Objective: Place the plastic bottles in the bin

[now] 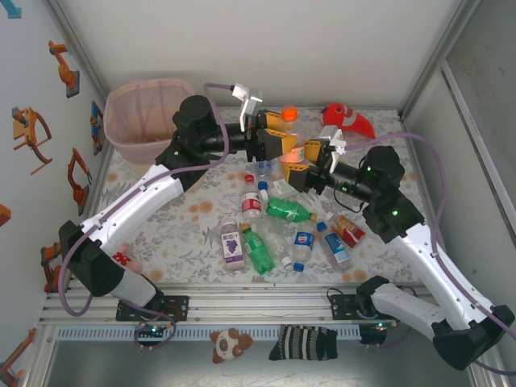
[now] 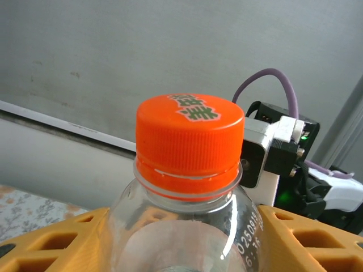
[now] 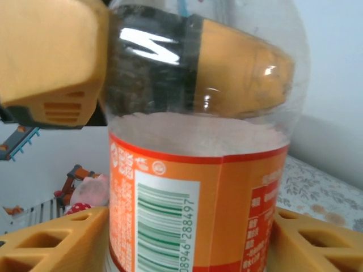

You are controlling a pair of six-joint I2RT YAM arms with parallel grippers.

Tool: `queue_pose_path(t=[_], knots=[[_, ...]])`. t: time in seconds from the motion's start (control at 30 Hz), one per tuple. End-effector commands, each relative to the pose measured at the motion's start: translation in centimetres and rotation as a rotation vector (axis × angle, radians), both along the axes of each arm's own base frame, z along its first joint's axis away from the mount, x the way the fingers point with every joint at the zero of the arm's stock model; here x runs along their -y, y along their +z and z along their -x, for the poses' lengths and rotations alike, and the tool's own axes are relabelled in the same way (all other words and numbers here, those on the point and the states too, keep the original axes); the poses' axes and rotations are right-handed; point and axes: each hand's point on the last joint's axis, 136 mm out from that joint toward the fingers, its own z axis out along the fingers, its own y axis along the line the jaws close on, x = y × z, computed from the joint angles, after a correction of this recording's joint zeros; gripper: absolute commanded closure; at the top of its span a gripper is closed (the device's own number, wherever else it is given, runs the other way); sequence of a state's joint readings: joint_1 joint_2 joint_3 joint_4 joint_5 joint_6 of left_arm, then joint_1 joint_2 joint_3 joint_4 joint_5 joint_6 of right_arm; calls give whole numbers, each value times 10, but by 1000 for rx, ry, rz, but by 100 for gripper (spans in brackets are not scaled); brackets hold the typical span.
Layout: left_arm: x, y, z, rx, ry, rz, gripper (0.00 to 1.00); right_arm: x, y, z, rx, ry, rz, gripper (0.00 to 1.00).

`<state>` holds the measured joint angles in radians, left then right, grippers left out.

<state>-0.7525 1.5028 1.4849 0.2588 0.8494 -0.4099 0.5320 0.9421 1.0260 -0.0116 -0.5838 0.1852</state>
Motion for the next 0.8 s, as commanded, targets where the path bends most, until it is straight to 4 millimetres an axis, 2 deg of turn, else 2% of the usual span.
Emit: queue_pose_path(t=[0.0, 0.2, 0.37, 0.57, 0.77], knots=[[-8, 14, -2, 71, 65, 12, 52, 6, 25, 2, 55, -38, -25, 23], [-25, 13, -21, 87, 207, -28, 52, 15, 21, -2, 45, -107, 2, 17], [-53, 11, -48, 101, 415, -94, 51, 22, 17, -2, 45, -143, 22, 17], [-106, 2, -91, 59, 671, -229, 51, 24, 11, -5, 29, -163, 39, 17], [-169, -6, -124, 30, 909, -372, 52, 25, 10, -6, 27, -176, 46, 17]])
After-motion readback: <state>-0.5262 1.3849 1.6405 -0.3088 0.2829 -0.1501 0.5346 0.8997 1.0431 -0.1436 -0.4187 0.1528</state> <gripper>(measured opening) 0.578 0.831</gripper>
